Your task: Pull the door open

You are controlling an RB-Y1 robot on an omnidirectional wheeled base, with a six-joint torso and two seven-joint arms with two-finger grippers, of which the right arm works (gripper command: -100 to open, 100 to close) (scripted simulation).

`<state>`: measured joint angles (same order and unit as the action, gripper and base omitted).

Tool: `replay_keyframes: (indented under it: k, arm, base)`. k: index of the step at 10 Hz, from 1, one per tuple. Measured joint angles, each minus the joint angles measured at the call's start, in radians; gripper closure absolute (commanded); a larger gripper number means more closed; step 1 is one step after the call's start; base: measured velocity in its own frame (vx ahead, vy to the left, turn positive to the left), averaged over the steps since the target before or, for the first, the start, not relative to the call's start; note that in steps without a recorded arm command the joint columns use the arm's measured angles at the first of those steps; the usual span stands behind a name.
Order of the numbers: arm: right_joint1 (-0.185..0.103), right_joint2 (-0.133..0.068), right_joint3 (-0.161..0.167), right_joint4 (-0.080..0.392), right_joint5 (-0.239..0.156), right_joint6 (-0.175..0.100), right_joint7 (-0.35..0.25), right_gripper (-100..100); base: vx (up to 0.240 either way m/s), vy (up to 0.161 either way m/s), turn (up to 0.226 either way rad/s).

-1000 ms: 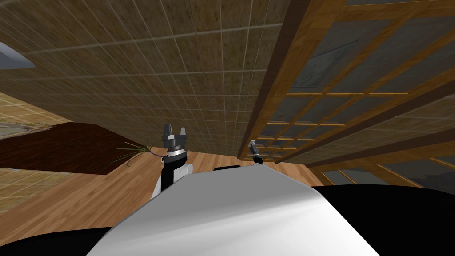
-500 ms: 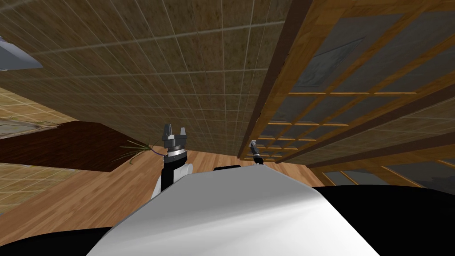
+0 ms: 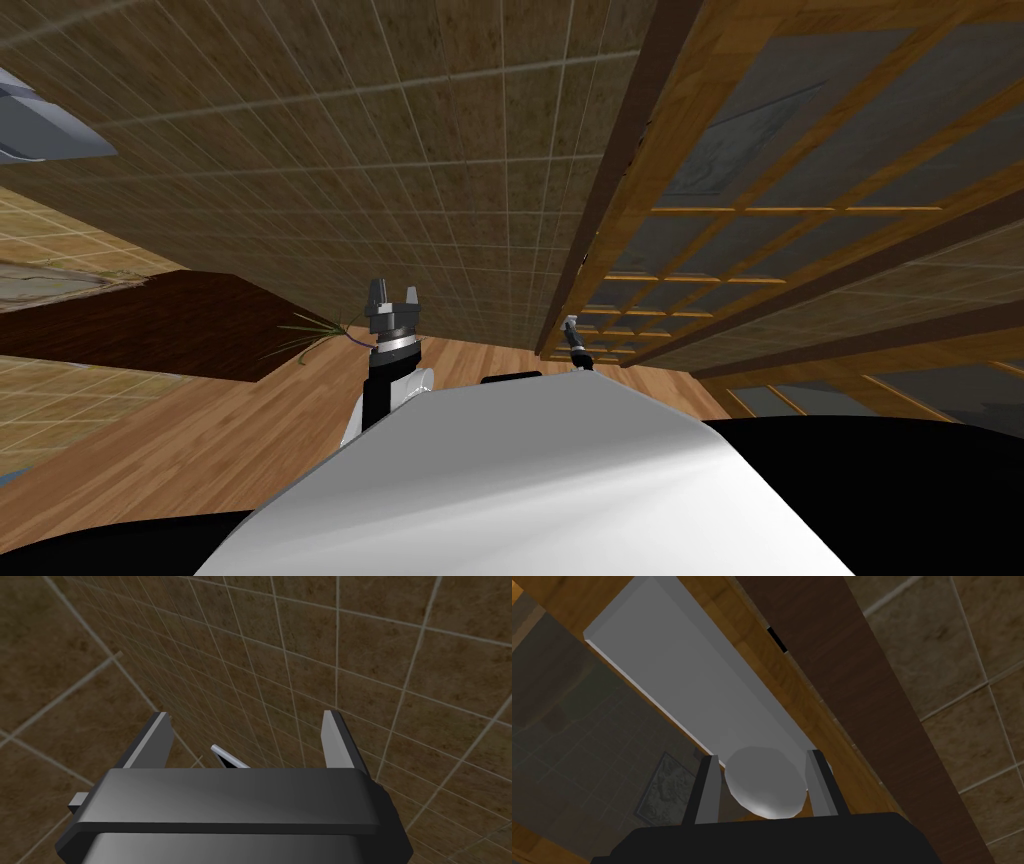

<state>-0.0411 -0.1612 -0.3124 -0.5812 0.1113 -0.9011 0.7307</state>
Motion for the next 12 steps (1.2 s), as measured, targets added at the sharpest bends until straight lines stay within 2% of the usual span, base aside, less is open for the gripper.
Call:
replay_keyframes:
  k: [2, 3, 5, 8, 10, 11, 12]
  arm:
    - [0.017, 0.000, 0.011, -0.021, -0.010, 0.005, -0.042, 100]
    - [0.012, -0.005, 0.016, -0.010, -0.017, 0.000, -0.067, 100]
    - [0.016, -0.009, 0.028, -0.021, -0.031, 0.010, -0.119, 100]
    - [-0.011, -0.025, 0.041, 0.039, -0.057, -0.020, -0.197, 100]
    - [0.012, -0.018, 0.049, -0.009, -0.063, 0.004, -0.229, 100]
    - [0.014, -0.021, 0.058, -0.008, -0.074, 0.001, -0.256, 100]
    - [0.002, -0.024, 0.061, 0.010, -0.080, -0.004, -0.278, 100]
  base:
    - [-0.015, 0.002, 0.024]
    - [-0.035, -0.001, 0.042]
    - [-0.022, -0.004, 0.027]
    - [-0.020, 0.001, 0.023]
    - [-0.019, -0.007, 0.034]
    - [-0.027, -0.008, 0.021]
    - [-0.033, -0.005, 0.034]
